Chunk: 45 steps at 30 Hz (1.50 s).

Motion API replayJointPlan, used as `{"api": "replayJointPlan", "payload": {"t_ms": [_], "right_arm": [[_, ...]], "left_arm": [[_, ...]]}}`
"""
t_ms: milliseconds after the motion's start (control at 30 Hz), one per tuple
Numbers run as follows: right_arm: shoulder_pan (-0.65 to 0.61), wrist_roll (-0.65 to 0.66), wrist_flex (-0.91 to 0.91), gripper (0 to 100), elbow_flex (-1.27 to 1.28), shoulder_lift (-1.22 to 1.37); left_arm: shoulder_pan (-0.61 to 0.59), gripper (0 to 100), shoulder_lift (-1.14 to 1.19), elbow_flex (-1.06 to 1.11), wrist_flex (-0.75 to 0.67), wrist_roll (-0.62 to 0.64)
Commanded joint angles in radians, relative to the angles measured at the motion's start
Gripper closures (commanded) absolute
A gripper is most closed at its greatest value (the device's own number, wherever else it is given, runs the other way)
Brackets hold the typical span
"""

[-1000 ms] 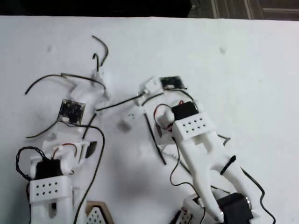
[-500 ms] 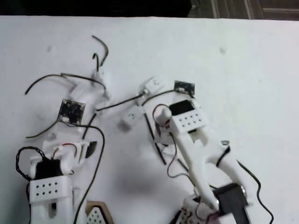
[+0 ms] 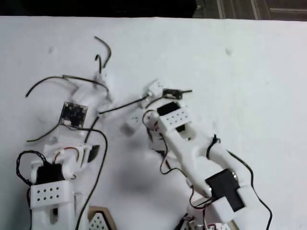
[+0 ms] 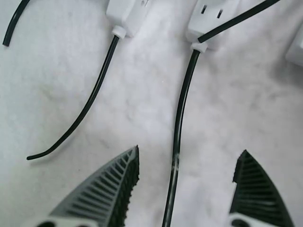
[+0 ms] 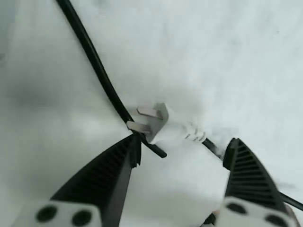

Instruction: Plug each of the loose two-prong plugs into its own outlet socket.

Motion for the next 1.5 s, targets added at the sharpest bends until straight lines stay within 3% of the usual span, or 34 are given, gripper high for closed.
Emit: {"api": "replayJointPlan", "payload": {"t_ms": [0, 300, 500, 600, 767, 1000, 1300, 1467], "right_arm": [[0.021, 0.0, -0.047, 72.2, 0.011, -0.005], [0.008, 0.078, -0.147, 73.9, 0.133, -0.005], [0.048, 0.207, -0.151, 99.1, 0.133, -0.005], [0.111, 0.316, -0.15, 96.7, 0.135, -0.007], [0.2, 0.717, -0.153, 98.1, 0.087, -0.021], [0.242, 1.456, -0.153, 98.1, -0.032, -0.015], [0.2, 2.096, -0.145, 98.1, -0.031, -0.022], [0.191, 2.085, -0.151, 97.6, -0.04, -0.024]], "left_arm": [[-0.007, 68, -0.015, -0.003, -0.015, 0.003], [-0.007, 68, -0.015, -0.003, -0.014, 0.003], [-0.007, 68, -0.015, -0.003, -0.014, 0.003], [-0.007, 68, -0.015, -0.003, -0.014, 0.003], [-0.007, 68, -0.015, -0.003, -0.014, 0.003], [-0.007, 68, -0.015, -0.003, -0.014, 0.003], [-0.005, 68, -0.015, -0.003, -0.015, 0.003], [-0.007, 68, -0.015, -0.003, -0.017, 0.003]]}}
